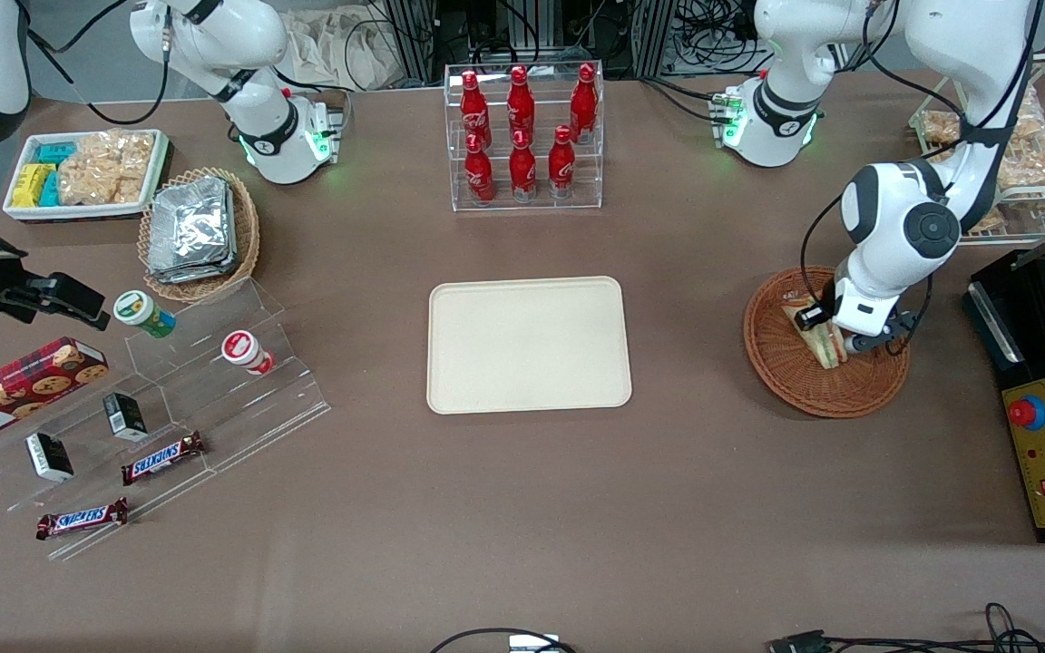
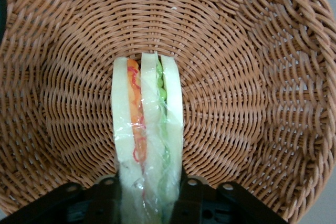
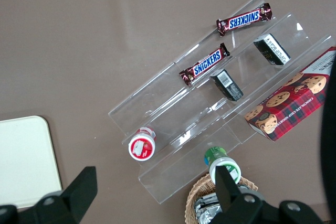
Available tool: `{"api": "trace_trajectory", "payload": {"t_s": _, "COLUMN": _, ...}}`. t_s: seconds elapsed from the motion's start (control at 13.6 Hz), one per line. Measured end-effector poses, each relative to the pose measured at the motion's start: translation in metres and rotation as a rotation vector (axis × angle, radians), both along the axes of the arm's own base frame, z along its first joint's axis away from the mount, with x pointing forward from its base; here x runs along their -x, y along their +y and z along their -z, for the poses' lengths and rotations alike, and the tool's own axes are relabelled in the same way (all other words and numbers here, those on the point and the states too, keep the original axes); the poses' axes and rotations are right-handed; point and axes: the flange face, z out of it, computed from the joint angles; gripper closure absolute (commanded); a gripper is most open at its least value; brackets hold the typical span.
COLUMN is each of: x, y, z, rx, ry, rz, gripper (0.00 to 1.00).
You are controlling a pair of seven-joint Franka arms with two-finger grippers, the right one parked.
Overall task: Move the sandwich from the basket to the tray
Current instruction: 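Lift the held sandwich up out of the basket, then carry the sandwich with the left gripper over the cream tray and lower it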
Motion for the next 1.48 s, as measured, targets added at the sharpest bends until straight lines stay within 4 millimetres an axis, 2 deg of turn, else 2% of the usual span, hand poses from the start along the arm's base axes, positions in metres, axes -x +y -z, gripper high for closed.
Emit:
{"api": "trace_trajectory", "payload": {"t_s": 0.22, "x": -0.002, "y": 0.000, "z": -0.007, "rx": -0.001, "ry": -0.002, "rz": 0.001, "gripper": 0.86}}
{"api": "trace_trajectory", "payload": {"t_s": 0.37, "x": -0.005, "y": 0.000, "z": -0.030, "rx": -0.005, "ry": 0.012, "rz": 0.010, "gripper": 0.86}}
{"api": "trace_trajectory", "payload": {"t_s": 0.52, "x": -0.007, "y": 0.001, "z": -0.067, "rx": -0.008, "ry": 0.024, "rz": 0.024, "gripper": 0.86}}
{"api": "trace_trajectory", "payload": {"t_s": 0.66, "x": -0.009, "y": 0.001, "z": -0.115, "rx": -0.012, "ry": 0.039, "rz": 0.030, "gripper": 0.86}}
{"api": "trace_trajectory", "payload": {"t_s": 0.96, "x": -0.030, "y": -0.005, "z": -0.243, "rx": -0.015, "ry": 0.095, "rz": 0.084, "gripper": 0.86}}
{"api": "trace_trajectory", "payload": {"t_s": 1.11, "x": -0.040, "y": -0.011, "z": -0.293, "rx": -0.011, "ry": 0.094, "rz": 0.133, "gripper": 0.86}}
{"api": "trace_trajectory", "payload": {"t_s": 1.18, "x": -0.045, "y": -0.015, "z": -0.308, "rx": -0.010, "ry": 0.089, "rz": 0.154, "gripper": 0.86}}
{"api": "trace_trajectory", "payload": {"t_s": 1.33, "x": -0.053, "y": -0.028, "z": -0.325, "rx": -0.008, "ry": 0.068, "rz": 0.199, "gripper": 0.87}}
{"api": "trace_trajectory", "payload": {"t_s": 1.4, "x": -0.057, "y": -0.042, "z": -0.329, "rx": -0.007, "ry": 0.058, "rz": 0.228, "gripper": 0.87}}
{"api": "trace_trajectory", "payload": {"t_s": 1.48, "x": -0.059, "y": -0.065, "z": -0.333, "rx": -0.006, "ry": 0.050, "rz": 0.272, "gripper": 0.87}}
